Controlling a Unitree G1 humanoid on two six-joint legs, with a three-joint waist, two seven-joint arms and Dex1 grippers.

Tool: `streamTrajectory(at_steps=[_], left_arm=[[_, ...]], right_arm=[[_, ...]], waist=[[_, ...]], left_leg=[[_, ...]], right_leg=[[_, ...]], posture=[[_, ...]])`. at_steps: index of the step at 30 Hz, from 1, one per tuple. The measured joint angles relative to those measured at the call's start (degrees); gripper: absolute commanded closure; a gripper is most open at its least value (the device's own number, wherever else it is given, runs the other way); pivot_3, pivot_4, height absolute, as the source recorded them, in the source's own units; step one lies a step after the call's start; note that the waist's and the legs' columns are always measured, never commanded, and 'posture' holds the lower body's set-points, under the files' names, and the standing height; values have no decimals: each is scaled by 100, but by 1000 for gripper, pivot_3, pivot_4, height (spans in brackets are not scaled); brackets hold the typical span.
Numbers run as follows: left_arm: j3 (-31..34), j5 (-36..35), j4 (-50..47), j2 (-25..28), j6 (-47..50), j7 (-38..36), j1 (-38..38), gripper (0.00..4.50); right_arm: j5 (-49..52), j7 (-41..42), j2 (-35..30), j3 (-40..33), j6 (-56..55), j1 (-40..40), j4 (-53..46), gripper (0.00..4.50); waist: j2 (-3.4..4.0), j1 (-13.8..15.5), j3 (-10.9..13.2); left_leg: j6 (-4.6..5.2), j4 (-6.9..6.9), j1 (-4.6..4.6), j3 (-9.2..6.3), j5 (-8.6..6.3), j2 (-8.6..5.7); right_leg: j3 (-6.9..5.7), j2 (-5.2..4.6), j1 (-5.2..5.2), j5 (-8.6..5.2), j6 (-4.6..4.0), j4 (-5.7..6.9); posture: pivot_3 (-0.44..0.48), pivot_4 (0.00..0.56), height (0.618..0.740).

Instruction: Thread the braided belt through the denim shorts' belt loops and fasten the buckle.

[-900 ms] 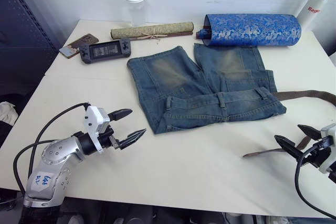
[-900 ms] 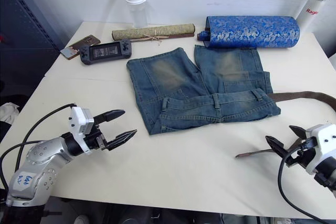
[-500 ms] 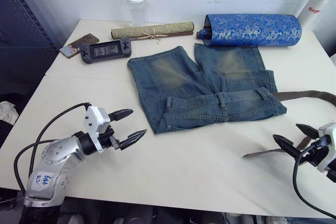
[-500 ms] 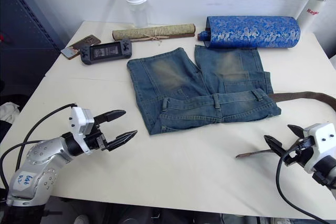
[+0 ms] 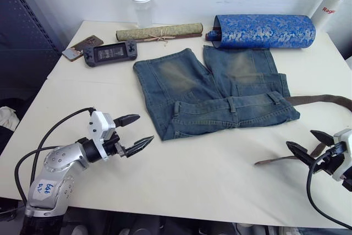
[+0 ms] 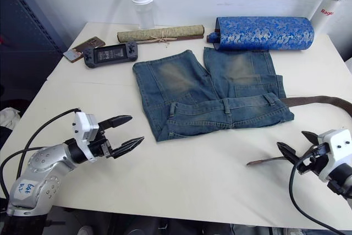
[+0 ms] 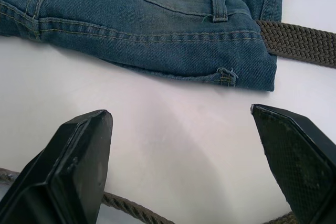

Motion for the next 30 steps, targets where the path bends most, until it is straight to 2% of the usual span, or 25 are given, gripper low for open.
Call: streamTrajectory(at_steps=[2,6,10,13,18,21,24,26,27,30], left_arm=[[-1,0,-1,1,0,-12,0,0],[-65,-6,-21,78,14,-169,-8,0],[-231,-23,-44,177,48,-356,-124,0],[-352,-20,-47,175,50,-408,-209,0],[-445,-19,-64,153,61,-355,-224,0],[-443,-20,-132,131,89,-278,-186,0],[-439,-21,-244,122,115,-216,-77,0],[-434,-24,-262,117,150,-151,-30,0],[-434,-30,-270,117,158,-137,-27,0],[-431,-64,-293,116,198,-77,-22,0]], right_arm=[[-49,58,-96,38,13,62,0,36],[-79,614,-865,62,251,282,-99,36],[-260,1653,-2519,340,654,449,-305,36],[-602,2335,-3457,1010,503,168,-297,36],[-1301,2518,-3657,2555,48,-1285,82,36],[-1754,2584,-3652,3233,-120,-1667,360,36],[-2013,2649,-3631,3639,-226,-1768,641,852],[-2107,2638,-3548,3688,-238,-1837,711,1923],[-2119,2622,-3533,3689,-241,-1850,734,2279],[-2173,2608,-3467,3692,-315,-1914,832,3767]], waist=[[1,0,0],[12,-4,5],[24,-31,5],[18,-23,8],[17,-25,12],[17,4,12],[18,4,13],[18,-5,13],[18,-6,13],[18,-12,12]], left_leg=[[0,0,0,1,0,0],[3,4,2,7,-1,1],[4,7,9,19,-6,10],[-2,27,3,16,-18,26],[-1,52,-8,18,-24,27],[2,64,-13,16,-30,27],[10,79,-15,20,-41,27],[10,83,-13,20,-42,28],[9,83,-13,20,-42,30],[6,84,-12,20,-46,33]], right_leg=[[0,0,0,0,0,0],[5,1,-1,0,0,1],[15,5,-1,0,0,2],[17,22,1,0,-1,-3],[21,22,-1,0,0,-3],[20,21,1,0,0,-2],[23,20,4,1,2,-2],[24,21,6,1,2,1],[24,23,6,1,2,1],[27,27,6,1,2,0]], posture=[[0,150,717],[0,150,717],[0,150,717],[0,150,717],[0,150,717],[0,150,717],[0,150,717],[0,150,717],[0,150,717],[0,150,717]])
